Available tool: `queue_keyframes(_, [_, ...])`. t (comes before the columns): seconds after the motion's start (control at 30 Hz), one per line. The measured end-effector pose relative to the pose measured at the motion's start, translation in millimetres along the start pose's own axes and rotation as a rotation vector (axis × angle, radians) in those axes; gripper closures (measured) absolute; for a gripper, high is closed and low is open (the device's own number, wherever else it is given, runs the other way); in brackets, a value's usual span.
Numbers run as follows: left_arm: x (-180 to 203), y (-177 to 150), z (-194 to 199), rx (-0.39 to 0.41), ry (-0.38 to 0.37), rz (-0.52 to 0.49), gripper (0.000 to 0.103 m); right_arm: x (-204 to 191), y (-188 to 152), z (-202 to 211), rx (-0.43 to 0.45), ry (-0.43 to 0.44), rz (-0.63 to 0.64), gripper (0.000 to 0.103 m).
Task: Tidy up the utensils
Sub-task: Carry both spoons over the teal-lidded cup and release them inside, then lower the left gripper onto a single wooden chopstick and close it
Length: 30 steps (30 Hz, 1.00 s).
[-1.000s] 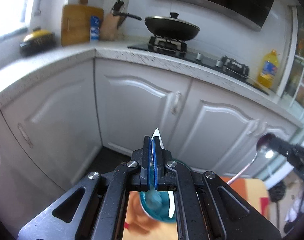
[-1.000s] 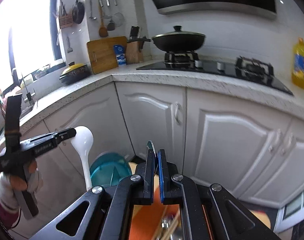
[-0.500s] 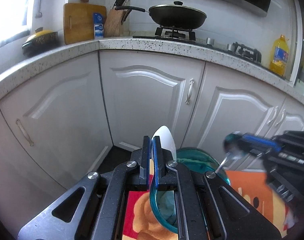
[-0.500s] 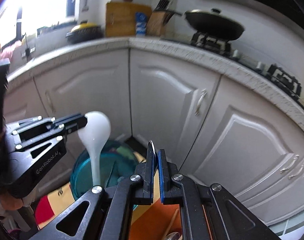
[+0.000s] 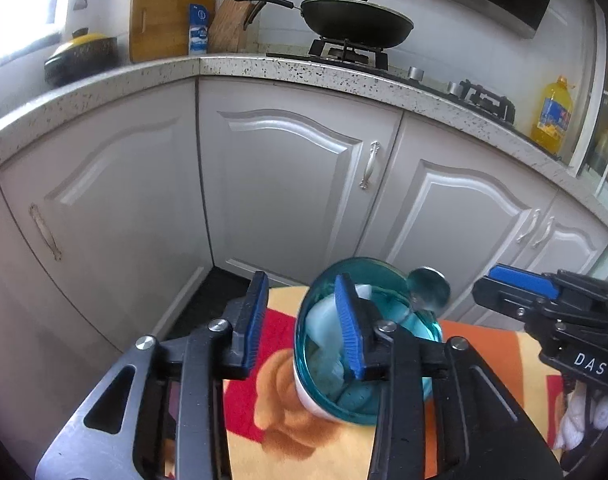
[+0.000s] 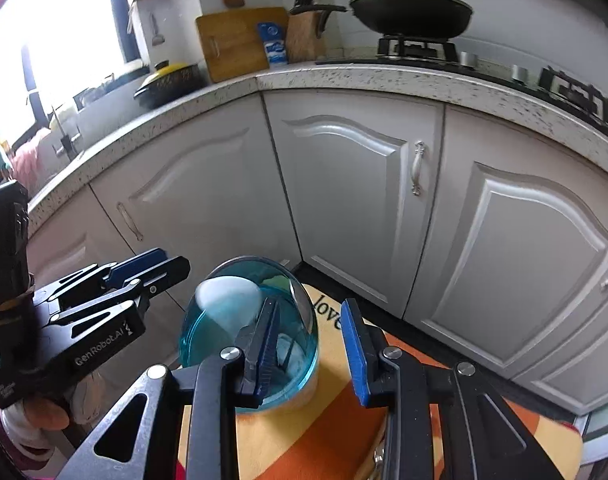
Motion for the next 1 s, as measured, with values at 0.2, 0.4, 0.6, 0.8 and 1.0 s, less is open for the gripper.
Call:
queue_keyframes(0.2, [9.3,-6.9,25.2,-0.01,-0.031,-0.005,0.067,10.1,-19.0,34.7,0.03,-0.007,-0.065,0.069])
queue_keyframes(0.4, [35.0,-18.4,47.7,-0.021,-0.077,-0.045,0.066,15.5,-46.0,67.2,0.045,-0.049,-0.087,0.067])
queue_keyframes(0.6, [64.7,-32.3,60.9,-0.05,-0.123,-0.096,0.066,28.5,-72.5,95.1,0.052,-0.103,-0.117,0.066])
queue_keyframes(0.8, [89.6,-42.8,67.0,-0.079,-0.182,-0.132,0.066,50.6,-101.0,119.2,0.044,-0.157,-0.158,0.064])
queue_keyframes(1.0, [104.3,-59.2,61.6,-0.143,-0.254,-0.138,0.061,75.1,-131.1,129.3,0.006,-0.201,-0.207,0.064])
Point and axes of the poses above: each gripper's, at about its wrist camera, not at the fingertips, and z roughly against the way its jaws point, x to its right, y to its top, the point moved 1 cm from there along -z, roughly the way its jaws point, and after that the axes turned 7 degrees about -z, right-handed, at the moved point
